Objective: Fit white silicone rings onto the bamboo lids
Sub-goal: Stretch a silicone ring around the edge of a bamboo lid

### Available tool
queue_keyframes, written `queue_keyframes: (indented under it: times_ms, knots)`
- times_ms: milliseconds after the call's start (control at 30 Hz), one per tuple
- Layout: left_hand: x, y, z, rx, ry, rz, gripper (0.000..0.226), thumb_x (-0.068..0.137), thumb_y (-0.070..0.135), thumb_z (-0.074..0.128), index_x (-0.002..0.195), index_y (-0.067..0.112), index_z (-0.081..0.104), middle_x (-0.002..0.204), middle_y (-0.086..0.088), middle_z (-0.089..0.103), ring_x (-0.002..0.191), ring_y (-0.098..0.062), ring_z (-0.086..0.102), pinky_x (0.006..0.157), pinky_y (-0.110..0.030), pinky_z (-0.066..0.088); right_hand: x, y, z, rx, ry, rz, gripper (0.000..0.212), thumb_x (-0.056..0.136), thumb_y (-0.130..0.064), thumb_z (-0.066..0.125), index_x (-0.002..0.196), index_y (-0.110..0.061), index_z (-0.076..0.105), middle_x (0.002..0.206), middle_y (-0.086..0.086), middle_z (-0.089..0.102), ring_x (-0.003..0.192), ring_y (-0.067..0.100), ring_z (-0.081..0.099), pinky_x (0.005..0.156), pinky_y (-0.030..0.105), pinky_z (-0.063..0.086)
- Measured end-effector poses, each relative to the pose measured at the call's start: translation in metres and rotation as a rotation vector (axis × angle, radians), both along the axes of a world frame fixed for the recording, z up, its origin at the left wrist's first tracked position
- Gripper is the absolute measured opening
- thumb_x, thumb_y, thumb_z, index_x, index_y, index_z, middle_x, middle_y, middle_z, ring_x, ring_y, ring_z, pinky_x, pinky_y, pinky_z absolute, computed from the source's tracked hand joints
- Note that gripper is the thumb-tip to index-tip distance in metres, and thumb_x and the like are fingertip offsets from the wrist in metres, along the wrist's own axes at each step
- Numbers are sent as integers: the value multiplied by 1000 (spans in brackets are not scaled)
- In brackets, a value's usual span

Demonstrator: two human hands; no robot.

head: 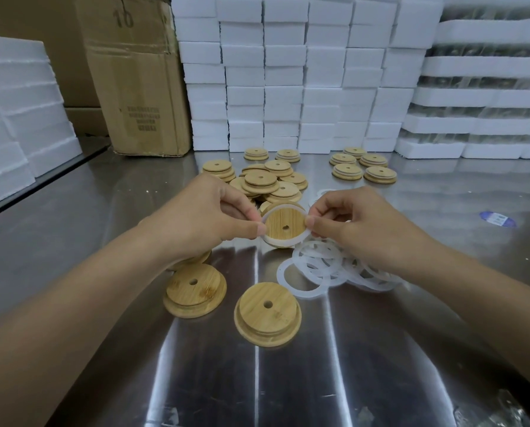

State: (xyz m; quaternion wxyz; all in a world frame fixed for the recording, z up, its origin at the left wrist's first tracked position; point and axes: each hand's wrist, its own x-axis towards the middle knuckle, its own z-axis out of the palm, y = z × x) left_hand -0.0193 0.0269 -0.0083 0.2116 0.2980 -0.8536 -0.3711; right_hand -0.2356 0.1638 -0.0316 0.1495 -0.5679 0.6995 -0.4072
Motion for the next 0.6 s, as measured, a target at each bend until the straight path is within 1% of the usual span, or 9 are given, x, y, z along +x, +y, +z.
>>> queue_keyframes:
  times_ms: [100, 167, 267, 300, 367, 433, 467, 533, 600]
  knots:
    - [-1, 0, -3, 24, 11, 28, 10, 83, 29, 91, 84, 21, 85, 78, 6, 82, 80, -6, 79, 70, -16, 57, -1, 1, 0, 24, 24, -6, 20, 97, -36, 73, 80, -25, 75, 73, -5, 74, 68, 8, 62, 68, 30, 51]
    - [-1, -1, -4, 40, 12, 31, 11, 84, 30, 90, 84, 20, 85, 78, 4, 82, 80, -6, 79, 66, -13, 58, -1, 1, 0, 26, 34, -10, 20, 97, -38, 74, 81, -26, 75, 74, -8, 73, 67, 3, 61, 65, 23, 49]
    - [-1, -2, -4, 56, 14, 21, 12, 85, 29, 90, 84, 19, 85, 80, 2, 82, 80, -9, 79, 67, -14, 59, 1, 2, -1, -6, 68, -20, 12, 95, -34, 76, 86, -28, 73, 88, -9, 75, 70, -5, 64, 65, 13, 47]
    - [-2, -2, -4, 56, 18, 15, 11, 86, 29, 89, 84, 19, 85, 80, 2, 82, 80, -8, 78, 66, -13, 59, 2, 2, -2, -28, 50, -19, 7, 94, -30, 77, 92, -28, 71, 94, -9, 75, 80, -6, 67, 72, 18, 51]
    - [-4, -1, -5, 42, 30, 2, 10, 86, 30, 89, 85, 21, 84, 81, 4, 82, 78, -6, 78, 62, -11, 55, 4, 1, -3, -42, 9, 6, 24, 93, -23, 79, 110, -30, 65, 105, -11, 75, 102, 0, 70, 91, 34, 58]
    - [-6, 2, -7, 4, 56, -11, 9, 86, 29, 88, 85, 22, 83, 80, 6, 82, 80, -6, 78, 68, -14, 56, 6, 1, -3, -35, 17, 43, 42, 92, -20, 79, 125, -36, 60, 108, -14, 76, 108, 3, 70, 99, 43, 56]
    - [-7, 4, -8, -16, 76, -15, 8, 86, 28, 89, 85, 23, 83, 81, 6, 82, 81, -6, 78, 74, -19, 59, 8, 2, -3, -34, 42, 57, 44, 92, -20, 80, 127, -37, 60, 106, -15, 77, 107, 2, 70, 100, 43, 55]
    - [-9, 6, -11, -40, 119, -16, 7, 86, 25, 89, 85, 22, 83, 81, 5, 82, 83, -9, 79, 87, -33, 63, 8, 2, -3, -43, 102, 64, 32, 91, -27, 81, 118, -36, 69, 101, -16, 77, 102, 1, 71, 97, 40, 56]
    - [-11, 6, -13, -50, 141, -12, 8, 87, 25, 88, 84, 23, 82, 82, 5, 81, 85, -11, 79, 92, -41, 63, 8, 2, -3, -43, 115, 69, 16, 91, -32, 82, 105, -34, 75, 97, -15, 78, 97, 1, 72, 94, 37, 57]
